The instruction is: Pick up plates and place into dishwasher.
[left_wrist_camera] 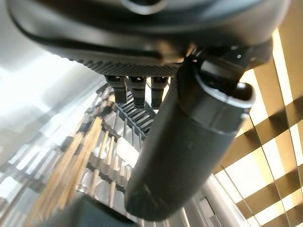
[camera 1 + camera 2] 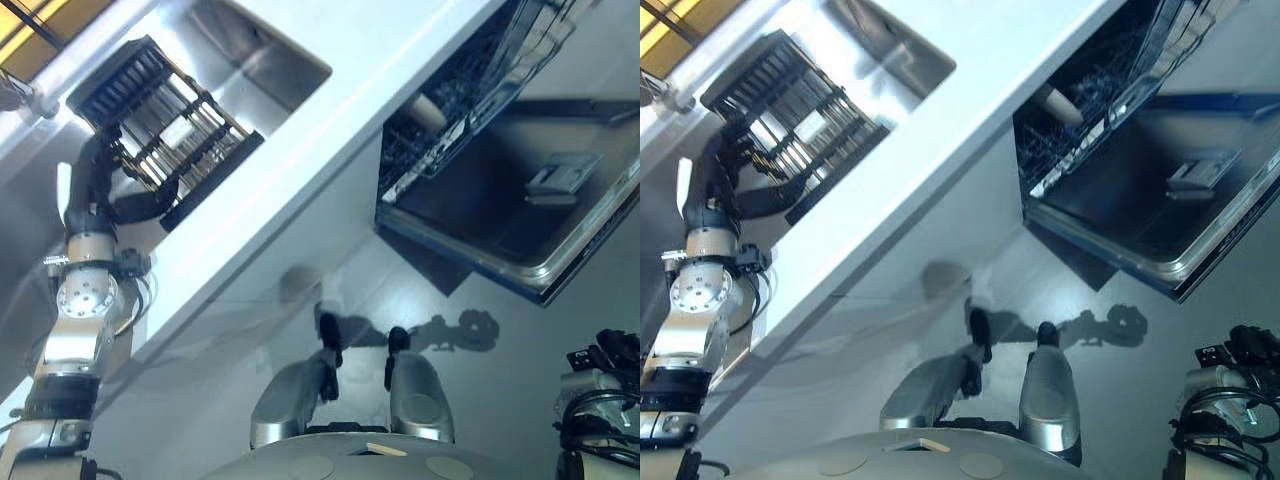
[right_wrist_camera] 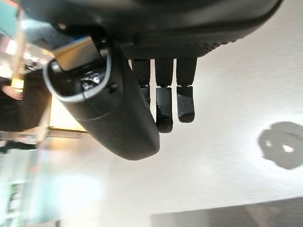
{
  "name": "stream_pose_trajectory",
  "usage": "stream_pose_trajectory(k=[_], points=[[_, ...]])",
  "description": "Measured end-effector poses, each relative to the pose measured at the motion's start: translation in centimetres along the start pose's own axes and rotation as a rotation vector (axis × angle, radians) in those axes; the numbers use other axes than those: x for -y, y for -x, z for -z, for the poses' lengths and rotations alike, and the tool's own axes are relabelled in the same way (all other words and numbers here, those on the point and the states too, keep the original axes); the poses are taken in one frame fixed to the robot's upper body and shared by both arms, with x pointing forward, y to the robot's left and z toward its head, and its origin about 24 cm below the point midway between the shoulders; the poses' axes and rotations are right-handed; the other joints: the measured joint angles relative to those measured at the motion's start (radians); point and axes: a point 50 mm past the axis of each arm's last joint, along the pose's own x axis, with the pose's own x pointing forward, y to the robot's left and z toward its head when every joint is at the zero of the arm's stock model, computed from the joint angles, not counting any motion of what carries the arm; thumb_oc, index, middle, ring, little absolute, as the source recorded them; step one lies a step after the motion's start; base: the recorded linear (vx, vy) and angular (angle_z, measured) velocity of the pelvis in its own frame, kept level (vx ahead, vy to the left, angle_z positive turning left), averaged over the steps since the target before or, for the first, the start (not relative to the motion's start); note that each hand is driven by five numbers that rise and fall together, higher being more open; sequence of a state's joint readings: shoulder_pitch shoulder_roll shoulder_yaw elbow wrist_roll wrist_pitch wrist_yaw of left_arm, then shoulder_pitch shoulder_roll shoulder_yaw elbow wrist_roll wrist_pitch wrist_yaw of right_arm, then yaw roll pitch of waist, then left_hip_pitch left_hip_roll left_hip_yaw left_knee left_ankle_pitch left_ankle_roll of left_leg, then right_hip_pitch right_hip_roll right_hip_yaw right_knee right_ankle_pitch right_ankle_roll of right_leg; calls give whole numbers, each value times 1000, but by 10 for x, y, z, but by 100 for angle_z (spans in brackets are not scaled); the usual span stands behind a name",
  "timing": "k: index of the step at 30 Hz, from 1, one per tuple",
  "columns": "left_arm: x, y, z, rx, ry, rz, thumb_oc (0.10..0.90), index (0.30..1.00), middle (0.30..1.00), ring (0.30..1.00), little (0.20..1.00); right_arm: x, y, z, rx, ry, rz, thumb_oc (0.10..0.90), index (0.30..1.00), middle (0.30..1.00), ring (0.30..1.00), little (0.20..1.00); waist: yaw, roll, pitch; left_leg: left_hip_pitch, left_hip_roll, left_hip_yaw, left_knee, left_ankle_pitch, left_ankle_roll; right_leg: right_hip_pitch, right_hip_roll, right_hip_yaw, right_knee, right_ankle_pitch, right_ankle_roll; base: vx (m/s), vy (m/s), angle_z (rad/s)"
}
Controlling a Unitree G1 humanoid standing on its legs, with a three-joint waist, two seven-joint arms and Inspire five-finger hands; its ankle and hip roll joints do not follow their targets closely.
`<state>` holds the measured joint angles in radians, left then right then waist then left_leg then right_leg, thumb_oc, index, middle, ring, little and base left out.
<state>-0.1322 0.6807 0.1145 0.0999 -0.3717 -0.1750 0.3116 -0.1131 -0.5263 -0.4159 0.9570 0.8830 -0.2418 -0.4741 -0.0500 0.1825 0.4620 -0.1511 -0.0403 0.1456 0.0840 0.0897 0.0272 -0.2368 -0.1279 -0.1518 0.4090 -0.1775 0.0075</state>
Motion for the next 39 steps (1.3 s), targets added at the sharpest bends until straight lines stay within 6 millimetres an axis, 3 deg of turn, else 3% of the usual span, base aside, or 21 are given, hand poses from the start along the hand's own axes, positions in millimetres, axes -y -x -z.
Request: stream_pose_trajectory(k=[3, 11, 21, 30, 39], points=[[2, -10, -15, 75, 34, -36, 800, 900, 900, 900, 900, -11, -3, -10, 2, 12, -10, 100, 300, 300, 300, 200, 0, 17, 39, -70, -1, 0, 85, -24, -5, -78, -17, 4, 104, -35, -17, -56, -4, 2], [-3, -17, -38, 169, 45, -81, 800, 900, 900, 900, 900, -45, 3, -33, 140, 156, -135, 100, 300, 300, 300, 200, 4, 18, 41, -282, -9, -6, 365, -116, -33, -298, -50, 41, 388, -143, -65, -6, 0, 0], [-9, -15, -43, 197, 70, -107, 800, 900, 900, 900, 900, -102, 33, -62, 455, 398, -363, 100, 300, 300, 300, 200, 36, 19, 40, -371, 6, -50, 487, -145, -64, -372, -35, 34, 489, -172, -105, -8, 9, 1], [-7, -12, -43, 206, 72, -76, 800, 900, 900, 900, 900, -110, 29, -89, 558, 693, -462, 100, 300, 300, 300, 200, 50, 19, 40, -387, 5, -61, 508, -146, -67, -381, -38, 27, 508, -174, -110, 17, 10, 1], [-4, -9, -38, 192, 84, -62, 800, 900, 900, 900, 900, -111, 27, -95, 532, 770, -534, 100, 300, 300, 300, 200, 50, 17, 41, -383, 5, -76, 522, -150, -73, -359, -59, -18, 507, -175, -111, 46, 48, 4]])
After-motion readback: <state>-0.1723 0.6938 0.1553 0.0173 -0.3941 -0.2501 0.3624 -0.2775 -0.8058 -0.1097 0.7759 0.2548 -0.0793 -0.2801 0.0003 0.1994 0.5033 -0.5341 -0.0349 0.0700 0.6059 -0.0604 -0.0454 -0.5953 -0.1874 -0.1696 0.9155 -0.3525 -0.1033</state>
